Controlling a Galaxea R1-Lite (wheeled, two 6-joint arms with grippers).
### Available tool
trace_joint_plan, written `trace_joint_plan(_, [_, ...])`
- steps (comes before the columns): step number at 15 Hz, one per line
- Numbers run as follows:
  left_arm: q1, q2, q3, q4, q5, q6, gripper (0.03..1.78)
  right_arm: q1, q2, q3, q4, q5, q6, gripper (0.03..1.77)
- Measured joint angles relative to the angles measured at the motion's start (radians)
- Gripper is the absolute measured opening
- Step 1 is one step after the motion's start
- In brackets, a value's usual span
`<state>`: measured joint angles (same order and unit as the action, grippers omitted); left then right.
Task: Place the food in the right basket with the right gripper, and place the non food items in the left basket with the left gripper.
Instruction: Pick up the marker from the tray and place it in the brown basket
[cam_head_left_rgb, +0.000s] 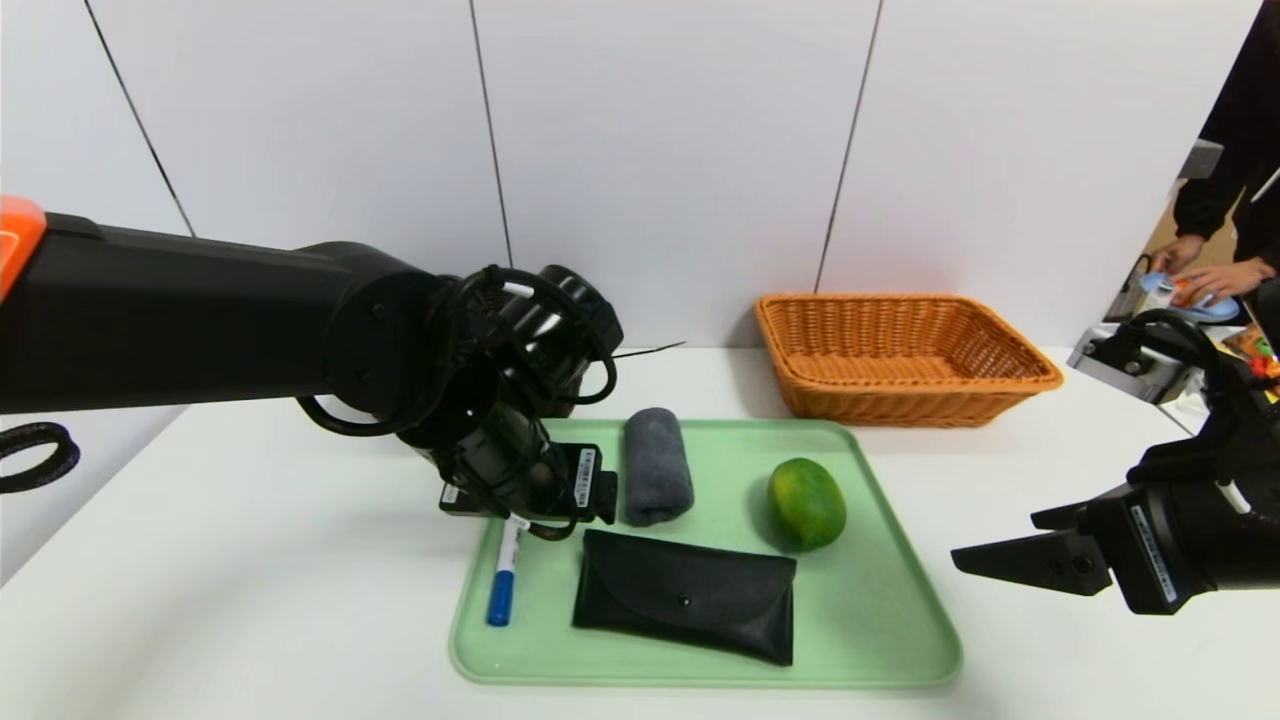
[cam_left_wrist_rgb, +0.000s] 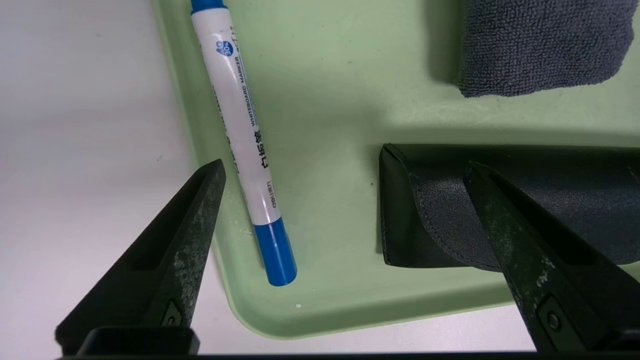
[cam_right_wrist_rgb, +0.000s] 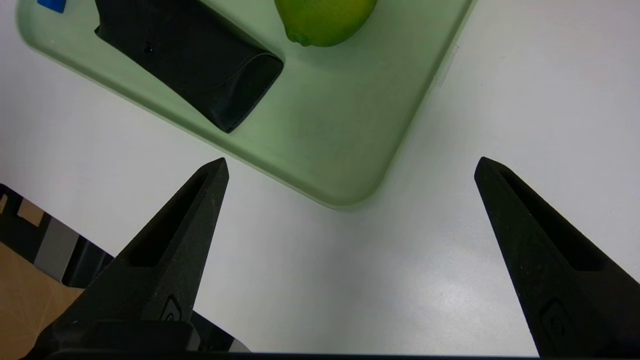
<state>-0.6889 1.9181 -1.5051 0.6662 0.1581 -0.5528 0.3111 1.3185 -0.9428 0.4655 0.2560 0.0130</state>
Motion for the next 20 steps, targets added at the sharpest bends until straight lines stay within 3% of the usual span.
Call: trace_joint_plan(20, [0.041, 0.043, -0.011, -0.002, -0.004, 0.001, 1.69, 0.001, -0.012, 0.010, 0.001, 0.001, 0.001, 1.71])
